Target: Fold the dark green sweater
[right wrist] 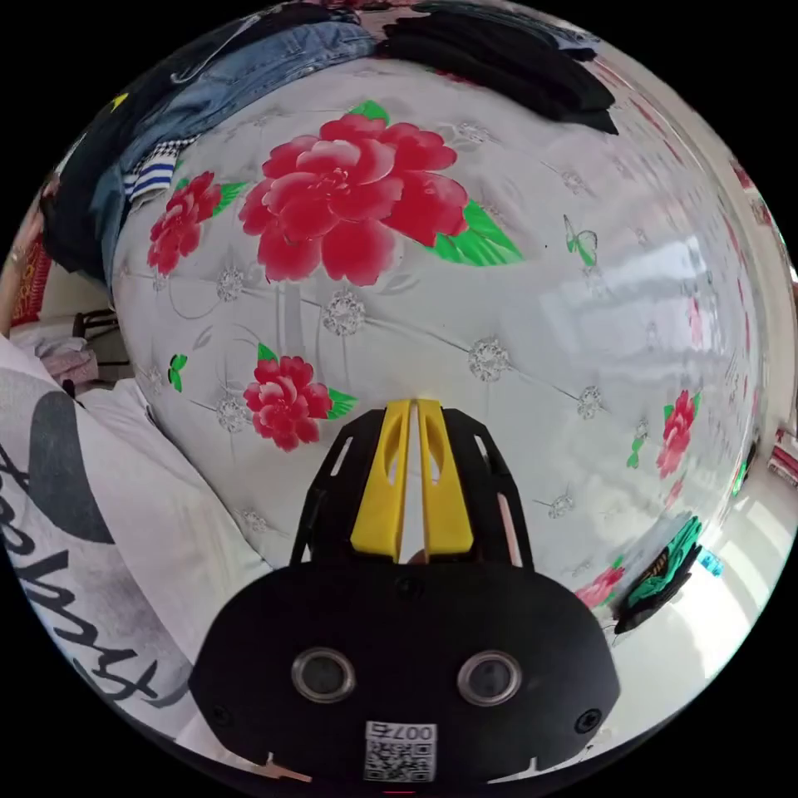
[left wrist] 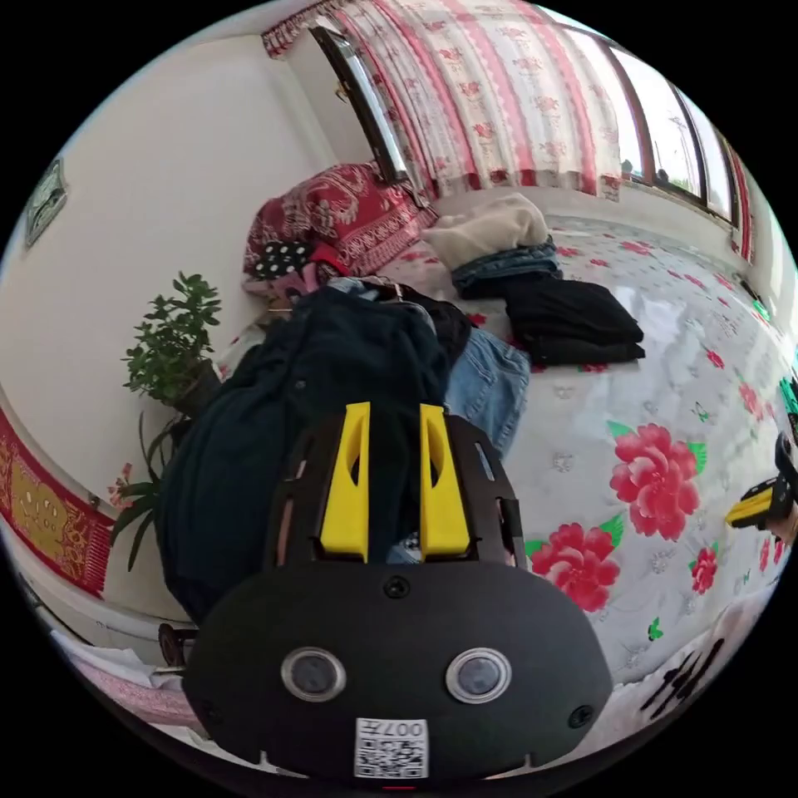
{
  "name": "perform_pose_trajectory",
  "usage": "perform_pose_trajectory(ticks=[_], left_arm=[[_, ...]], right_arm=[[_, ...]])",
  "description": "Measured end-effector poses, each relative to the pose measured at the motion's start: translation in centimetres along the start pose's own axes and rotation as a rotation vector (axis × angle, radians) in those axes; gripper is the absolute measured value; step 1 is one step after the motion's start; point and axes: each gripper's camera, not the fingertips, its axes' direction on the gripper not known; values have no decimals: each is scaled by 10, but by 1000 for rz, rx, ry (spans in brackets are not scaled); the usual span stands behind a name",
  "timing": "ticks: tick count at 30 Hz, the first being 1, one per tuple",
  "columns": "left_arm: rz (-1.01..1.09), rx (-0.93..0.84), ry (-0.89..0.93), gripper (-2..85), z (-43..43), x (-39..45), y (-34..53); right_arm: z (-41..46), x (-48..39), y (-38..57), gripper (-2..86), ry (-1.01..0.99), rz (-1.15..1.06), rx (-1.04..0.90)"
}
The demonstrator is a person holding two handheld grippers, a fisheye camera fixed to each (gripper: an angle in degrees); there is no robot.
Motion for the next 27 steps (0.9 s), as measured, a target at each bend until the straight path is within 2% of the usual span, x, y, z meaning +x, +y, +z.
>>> perform_pose_trajectory(ticks=[4,7,8,11,13,14,17,19,22,24,26,27], left_arm=[[-123,-67,-177,78,17,-49,-9],[-124,-191,-233,113,43,-87,-1],[-84,-322,-225,125,73,-100,6],[-118,-319,-97,121,78,-135,20],[-189,-334,-30,78,62,-160,16],[-235,-278,52,20,43,-177,19],[-321,-14,385,4,-17,-213,41],[-322,76,537,0,-48,-220,54],[-142,203,756,-3,-110,-185,65],[69,217,895,-4,-156,-118,70],[214,206,983,-4,-188,-56,79],[291,214,1100,-4,-208,-15,89]], right_arm=[[9,-22,-4,0,114,-91,-19],[11,-19,0,0,92,30,27],[11,-18,2,0,85,58,41],[12,-16,11,-1,73,168,98],[13,-19,15,-2,99,167,86],[13,-20,16,-2,103,169,79],[0,-15,38,-2,37,199,152],[-16,-1,65,-2,-32,276,227],[-47,10,97,0,-61,292,360],[-74,19,114,3,-105,300,461],[-102,32,133,8,-219,310,587],[-119,42,148,14,-328,312,683]])
